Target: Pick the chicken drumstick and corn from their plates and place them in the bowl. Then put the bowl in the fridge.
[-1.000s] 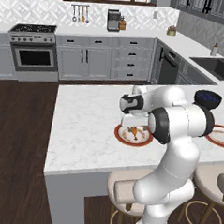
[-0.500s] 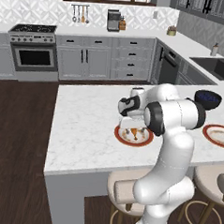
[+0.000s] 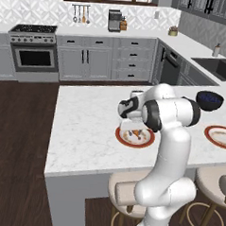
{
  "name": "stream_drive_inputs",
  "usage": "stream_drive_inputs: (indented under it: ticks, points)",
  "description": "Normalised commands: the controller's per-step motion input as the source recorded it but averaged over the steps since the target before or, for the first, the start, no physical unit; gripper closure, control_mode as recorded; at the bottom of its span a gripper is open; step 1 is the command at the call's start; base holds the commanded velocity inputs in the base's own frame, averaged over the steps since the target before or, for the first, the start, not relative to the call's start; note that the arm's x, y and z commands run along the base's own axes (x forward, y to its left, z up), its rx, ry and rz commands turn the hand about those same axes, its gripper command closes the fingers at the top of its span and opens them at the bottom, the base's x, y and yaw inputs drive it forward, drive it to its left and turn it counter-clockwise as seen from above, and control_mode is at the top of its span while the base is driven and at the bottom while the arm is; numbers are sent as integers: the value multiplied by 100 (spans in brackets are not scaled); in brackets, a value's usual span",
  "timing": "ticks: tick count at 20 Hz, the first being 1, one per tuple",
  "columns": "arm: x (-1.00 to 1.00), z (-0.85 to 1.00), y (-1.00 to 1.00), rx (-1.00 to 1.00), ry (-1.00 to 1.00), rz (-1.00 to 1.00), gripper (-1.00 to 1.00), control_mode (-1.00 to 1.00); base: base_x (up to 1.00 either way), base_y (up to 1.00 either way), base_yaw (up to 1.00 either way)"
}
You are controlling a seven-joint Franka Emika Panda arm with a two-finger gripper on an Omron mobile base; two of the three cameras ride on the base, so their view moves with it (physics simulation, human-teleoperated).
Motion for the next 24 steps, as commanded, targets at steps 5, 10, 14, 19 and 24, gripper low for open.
stream_drive_inputs:
  ticks: [5, 10, 14, 19, 24]
  points:
    - [-52, -9, 0, 1, -6, 1, 100, -100, 0, 0, 0]
    - [-100, 46, 0, 3, -25, 0, 100, -100, 0, 0, 0]
    - [-100, 94, 0, 0, -4, 0, 100, -100, 0, 0, 0]
    - [-100, 100, 0, 1, 0, 0, 100, -100, 0, 0, 0]
    - [-100, 100, 0, 0, 0, 0, 100, -100, 0, 0, 0]
